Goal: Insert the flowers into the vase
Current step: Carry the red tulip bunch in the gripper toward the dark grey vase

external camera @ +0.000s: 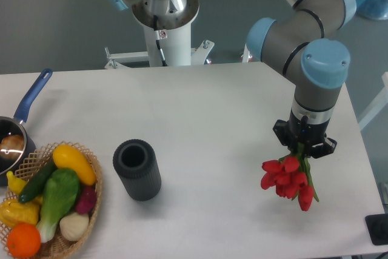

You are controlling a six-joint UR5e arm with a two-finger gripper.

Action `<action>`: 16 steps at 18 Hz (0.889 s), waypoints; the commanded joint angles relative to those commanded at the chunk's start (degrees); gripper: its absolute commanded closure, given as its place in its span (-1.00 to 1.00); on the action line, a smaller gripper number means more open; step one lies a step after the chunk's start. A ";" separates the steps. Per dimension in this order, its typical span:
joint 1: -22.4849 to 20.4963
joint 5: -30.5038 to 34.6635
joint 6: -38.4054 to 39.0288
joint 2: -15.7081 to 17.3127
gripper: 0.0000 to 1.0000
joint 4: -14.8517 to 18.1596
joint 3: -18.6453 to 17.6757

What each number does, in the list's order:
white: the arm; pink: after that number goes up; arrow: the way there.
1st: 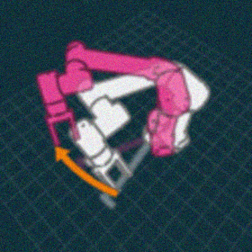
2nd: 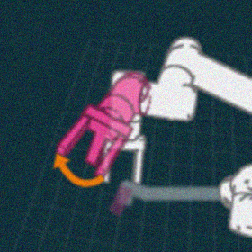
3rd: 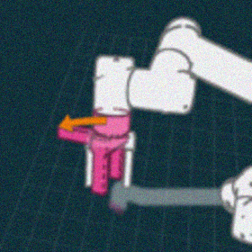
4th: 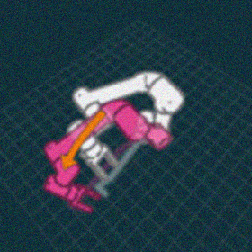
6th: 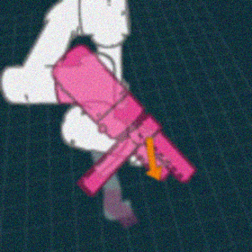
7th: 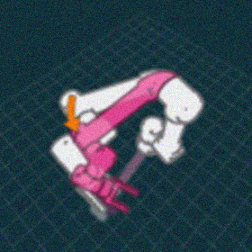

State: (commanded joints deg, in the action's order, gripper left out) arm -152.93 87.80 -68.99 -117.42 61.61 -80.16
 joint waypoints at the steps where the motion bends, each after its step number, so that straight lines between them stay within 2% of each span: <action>1: 0.09 0.09 0.00 -0.09 1.00 0.00 -0.09; 4: 0.17 -0.26 0.09 0.09 1.00 -0.17 -0.09; 7: 0.35 -2.53 0.61 2.45 1.00 -0.53 -0.62; 14: 0.52 -23.79 4.83 9.04 1.00 -0.96 -0.70; 15: 0.70 -27.12 7.88 9.66 1.00 -1.49 -0.79; 16: 1.23 -29.94 12.26 10.36 1.00 -3.41 -1.31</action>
State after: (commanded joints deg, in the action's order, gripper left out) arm -151.70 57.86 -56.73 -107.06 58.20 -81.47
